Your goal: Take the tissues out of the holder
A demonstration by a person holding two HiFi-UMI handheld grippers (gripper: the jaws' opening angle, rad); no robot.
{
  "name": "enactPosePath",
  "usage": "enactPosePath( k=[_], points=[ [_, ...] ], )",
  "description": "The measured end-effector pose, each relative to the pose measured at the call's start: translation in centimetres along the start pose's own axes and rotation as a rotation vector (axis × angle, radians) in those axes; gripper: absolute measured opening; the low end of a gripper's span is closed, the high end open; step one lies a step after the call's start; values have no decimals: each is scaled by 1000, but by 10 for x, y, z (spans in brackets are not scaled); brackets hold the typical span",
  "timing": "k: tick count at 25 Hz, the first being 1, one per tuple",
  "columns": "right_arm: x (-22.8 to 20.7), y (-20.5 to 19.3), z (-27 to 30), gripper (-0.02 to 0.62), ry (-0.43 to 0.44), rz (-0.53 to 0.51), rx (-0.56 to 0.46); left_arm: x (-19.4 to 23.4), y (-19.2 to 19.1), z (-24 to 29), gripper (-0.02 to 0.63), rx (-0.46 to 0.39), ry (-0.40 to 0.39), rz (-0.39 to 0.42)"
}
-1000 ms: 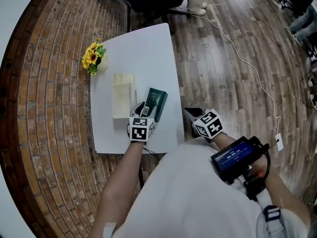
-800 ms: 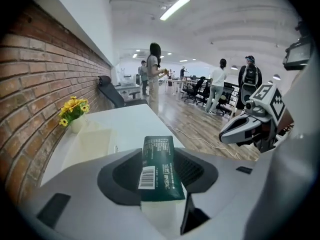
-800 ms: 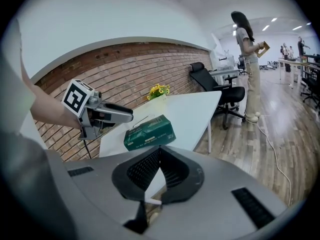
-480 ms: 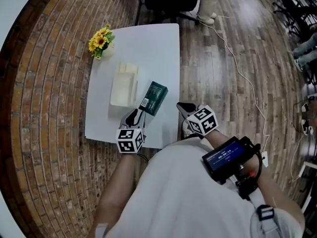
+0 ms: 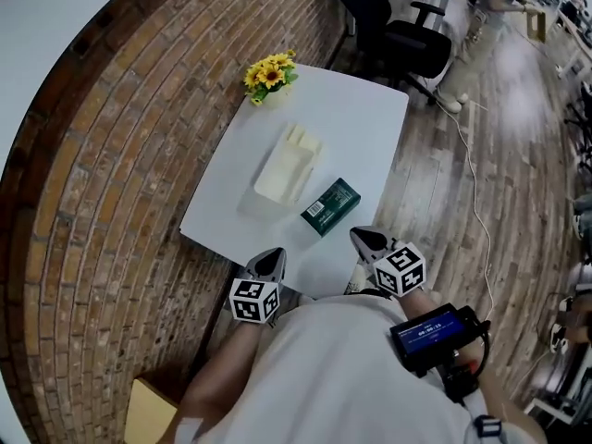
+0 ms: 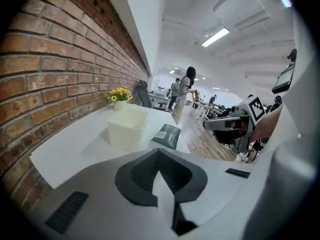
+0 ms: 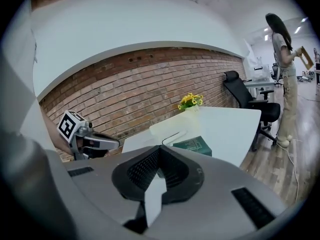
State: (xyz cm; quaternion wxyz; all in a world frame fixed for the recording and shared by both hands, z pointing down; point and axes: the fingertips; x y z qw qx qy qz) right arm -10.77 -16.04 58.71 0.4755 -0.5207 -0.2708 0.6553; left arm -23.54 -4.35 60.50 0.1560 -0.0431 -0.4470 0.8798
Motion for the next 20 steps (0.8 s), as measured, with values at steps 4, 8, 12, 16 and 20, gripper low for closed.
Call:
enactPosePath(
  k=[4,8,12,16,20],
  points=[
    [3,-2,3,6,12,-10,12,6,3,-3,8,-23,17,-10],
    [5,1,5,6,14,-8,12,9,9,-4,8,-36,21,-23],
    [7,2,7,6,16,-13,15,11,7,-5,8,-33,17,-28],
    [5,2,5,6,8,-11,12,12,5,-5,8,-24,15,-29],
    [4,0,3,6,0,-9,15,12,4,-4,8,-24,12,-29]
  ],
)
Point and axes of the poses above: the fingertips, and each gripper's own axes: z forward along the fingers, x to its left, y out of its top, and after that the axes turned 15 degrees about y, right-handed
